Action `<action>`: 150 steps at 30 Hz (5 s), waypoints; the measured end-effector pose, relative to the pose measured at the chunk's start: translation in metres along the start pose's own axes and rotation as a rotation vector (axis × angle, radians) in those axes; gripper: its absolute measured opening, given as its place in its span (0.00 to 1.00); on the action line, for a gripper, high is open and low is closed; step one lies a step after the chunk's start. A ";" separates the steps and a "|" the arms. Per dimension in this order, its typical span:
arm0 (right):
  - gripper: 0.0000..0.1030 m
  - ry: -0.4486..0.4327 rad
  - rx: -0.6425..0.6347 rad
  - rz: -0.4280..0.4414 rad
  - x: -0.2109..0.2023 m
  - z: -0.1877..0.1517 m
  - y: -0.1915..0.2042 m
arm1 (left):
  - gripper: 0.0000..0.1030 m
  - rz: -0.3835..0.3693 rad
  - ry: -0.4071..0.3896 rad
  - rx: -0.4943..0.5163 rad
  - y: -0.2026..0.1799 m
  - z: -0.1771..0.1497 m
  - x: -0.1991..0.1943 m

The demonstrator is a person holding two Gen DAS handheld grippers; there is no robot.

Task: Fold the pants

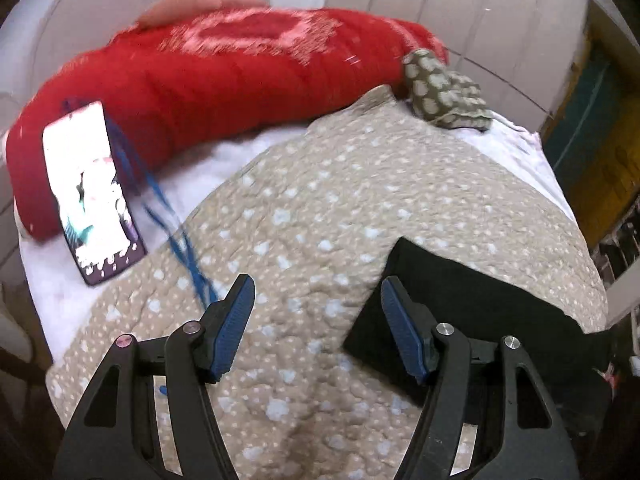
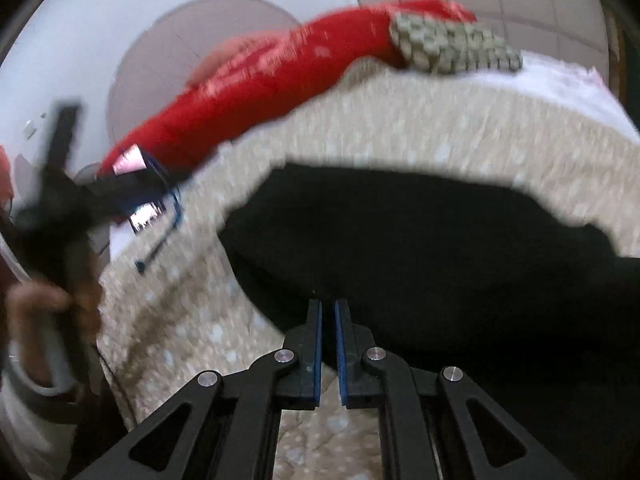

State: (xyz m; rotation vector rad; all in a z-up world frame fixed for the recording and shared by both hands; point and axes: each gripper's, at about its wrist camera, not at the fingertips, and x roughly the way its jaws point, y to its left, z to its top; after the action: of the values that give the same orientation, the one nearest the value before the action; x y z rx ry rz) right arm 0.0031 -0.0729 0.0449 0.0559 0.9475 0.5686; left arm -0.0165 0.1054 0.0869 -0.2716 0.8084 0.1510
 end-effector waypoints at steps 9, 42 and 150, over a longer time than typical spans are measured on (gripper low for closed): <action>0.31 -0.112 0.229 -0.134 -0.099 -0.039 -0.081 | 0.64 -0.133 0.103 0.131 -0.070 -0.023 0.030; 0.47 -0.192 0.736 -0.532 -0.174 -0.069 -0.296 | 0.69 -0.105 0.160 0.170 -0.092 -0.036 0.057; 0.51 -0.005 0.094 -0.327 -0.065 -0.036 -0.076 | 0.70 -0.050 0.108 0.223 -0.107 -0.044 0.040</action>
State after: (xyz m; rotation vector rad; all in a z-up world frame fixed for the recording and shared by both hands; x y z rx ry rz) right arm -0.0209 -0.1762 0.0501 -0.0133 0.9542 0.2220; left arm 0.0060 -0.0084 0.0481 -0.0899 0.9169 -0.0015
